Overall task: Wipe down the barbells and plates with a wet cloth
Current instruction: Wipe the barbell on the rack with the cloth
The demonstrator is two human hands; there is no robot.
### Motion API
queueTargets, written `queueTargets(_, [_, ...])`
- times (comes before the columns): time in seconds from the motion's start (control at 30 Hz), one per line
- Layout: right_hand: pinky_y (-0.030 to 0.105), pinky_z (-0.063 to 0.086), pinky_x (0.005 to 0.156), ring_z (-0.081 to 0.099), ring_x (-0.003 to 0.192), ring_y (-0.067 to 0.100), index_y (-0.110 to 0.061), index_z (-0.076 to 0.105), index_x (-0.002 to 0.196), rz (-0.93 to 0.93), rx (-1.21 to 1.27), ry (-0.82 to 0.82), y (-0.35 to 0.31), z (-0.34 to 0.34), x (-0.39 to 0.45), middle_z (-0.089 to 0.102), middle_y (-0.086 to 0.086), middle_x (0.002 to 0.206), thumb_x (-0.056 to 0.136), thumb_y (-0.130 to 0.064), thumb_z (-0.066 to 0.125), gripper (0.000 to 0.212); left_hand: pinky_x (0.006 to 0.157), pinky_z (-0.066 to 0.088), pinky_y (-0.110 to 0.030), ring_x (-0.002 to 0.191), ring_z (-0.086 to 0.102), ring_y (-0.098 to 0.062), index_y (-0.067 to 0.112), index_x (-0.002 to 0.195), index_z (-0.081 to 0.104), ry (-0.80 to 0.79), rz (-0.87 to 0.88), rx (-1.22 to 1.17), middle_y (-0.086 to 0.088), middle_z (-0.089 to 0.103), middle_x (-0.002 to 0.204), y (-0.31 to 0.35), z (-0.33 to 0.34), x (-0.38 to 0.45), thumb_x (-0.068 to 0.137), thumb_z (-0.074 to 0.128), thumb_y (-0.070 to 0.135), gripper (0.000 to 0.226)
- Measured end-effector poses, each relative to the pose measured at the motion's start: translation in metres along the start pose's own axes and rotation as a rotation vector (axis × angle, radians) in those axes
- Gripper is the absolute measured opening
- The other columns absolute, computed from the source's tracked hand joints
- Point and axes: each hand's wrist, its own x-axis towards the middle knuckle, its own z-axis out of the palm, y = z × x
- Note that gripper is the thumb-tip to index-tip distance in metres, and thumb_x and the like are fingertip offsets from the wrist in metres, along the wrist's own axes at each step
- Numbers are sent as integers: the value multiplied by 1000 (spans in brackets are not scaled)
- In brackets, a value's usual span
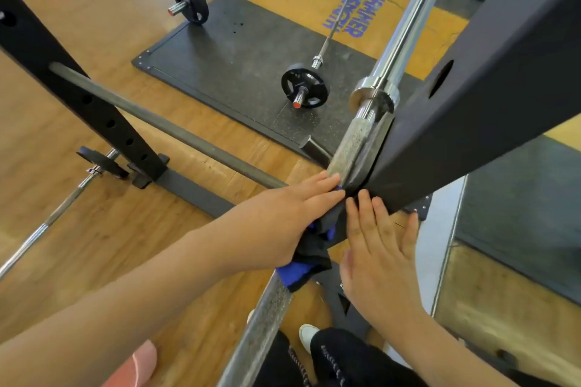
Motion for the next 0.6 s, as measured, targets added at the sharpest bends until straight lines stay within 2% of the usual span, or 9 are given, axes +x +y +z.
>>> queueTargets(0.1, [48,-9,114,-4,145,22,-13,4,148,100,42,69,-8,-10,3,3,12,152,80,-28,34,76,104,0,-10,124,-28,9,28,151,-1,47,18,100,20,-23,145,-6,-9,14,89,52,2,85])
queueTargets(0.17, [49,-10,113,2,141,26,-11,6,145,131,16,107,-9,-11,8,0,11,149,81,-27,34,72,106,2,-12,128,-26,5,25,151,0,109,35,150,13,-18,154,-10,-14,24,88,54,1,86])
queueTargets(0.27, [50,-8,113,6,134,28,-9,8,143,148,-61,143,-9,0,15,1,12,145,83,-26,34,68,102,-8,-8,128,-22,6,22,152,4,113,36,162,9,-4,159,-14,-12,28,90,54,8,81])
queueTargets(0.37, [51,-6,113,7,130,30,-6,11,139,175,-103,174,-9,12,18,3,14,141,84,-26,35,64,102,-11,-11,126,-24,8,26,151,0,70,74,163,13,-5,158,-14,-7,21,93,54,16,79])
queueTargets(0.47, [55,-1,112,7,128,32,-4,12,138,166,-127,184,-9,17,20,3,16,139,85,-26,35,61,96,-20,-8,125,-23,8,27,151,-1,52,115,173,14,-6,157,-17,-7,19,94,53,16,79])
queueTargets(0.53, [57,3,110,7,128,33,-4,12,137,174,-120,190,-12,17,21,3,17,138,84,-26,35,61,100,-14,-10,127,-18,7,26,151,5,65,115,209,11,0,158,-21,-11,23,92,55,15,79])
queueTargets(0.6, [59,7,109,7,129,33,-3,12,137,199,-126,187,-15,15,22,3,17,139,84,-27,34,62,106,0,-17,138,5,-4,16,148,28,182,209,304,-1,25,155,-27,-18,33,81,70,11,80])
